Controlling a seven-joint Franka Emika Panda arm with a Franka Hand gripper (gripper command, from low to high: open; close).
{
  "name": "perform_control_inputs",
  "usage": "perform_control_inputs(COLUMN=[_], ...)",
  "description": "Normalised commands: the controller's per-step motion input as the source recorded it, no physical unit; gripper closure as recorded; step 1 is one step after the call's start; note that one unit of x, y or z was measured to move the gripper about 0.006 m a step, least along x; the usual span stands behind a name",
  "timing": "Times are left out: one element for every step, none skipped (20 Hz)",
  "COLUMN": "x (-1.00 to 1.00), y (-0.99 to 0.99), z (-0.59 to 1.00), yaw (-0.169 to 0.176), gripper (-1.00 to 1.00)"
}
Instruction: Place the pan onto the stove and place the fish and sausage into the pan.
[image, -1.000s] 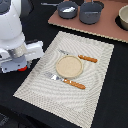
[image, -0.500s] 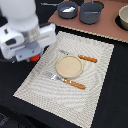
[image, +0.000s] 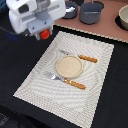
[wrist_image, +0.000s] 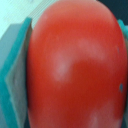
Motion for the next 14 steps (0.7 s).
perform_control_inputs(x=[-0.13, -0.19, -0.21, -0.21, -0.21, -0.21, -0.21, -0.20, -0.20, -0.18, -0.14, -0.10, -0.03, 0.00], y=[1.00, 1.00, 1.00, 1.00, 1.00, 1.00, 1.00, 1.00, 1.00, 1.00, 1.00, 1.00, 1.00, 1.00], z=[0.00, 0.00, -0.01, -0.01, -0.01, 0.00, 0.00, 0.00, 0.01, 0.04, 0.06, 0.07, 0.08, 0.10], yaw=[0.000, 0.000, 0.000, 0.000, 0.000, 0.000, 0.000, 0.000, 0.000, 0.000, 0.000, 0.000, 0.000, 0.000], gripper=[1.00, 1.00, 1.00, 1.00, 1.00, 1.00, 1.00, 1.00, 1.00, 1.00, 1.00, 1.00, 1.00, 1.00])
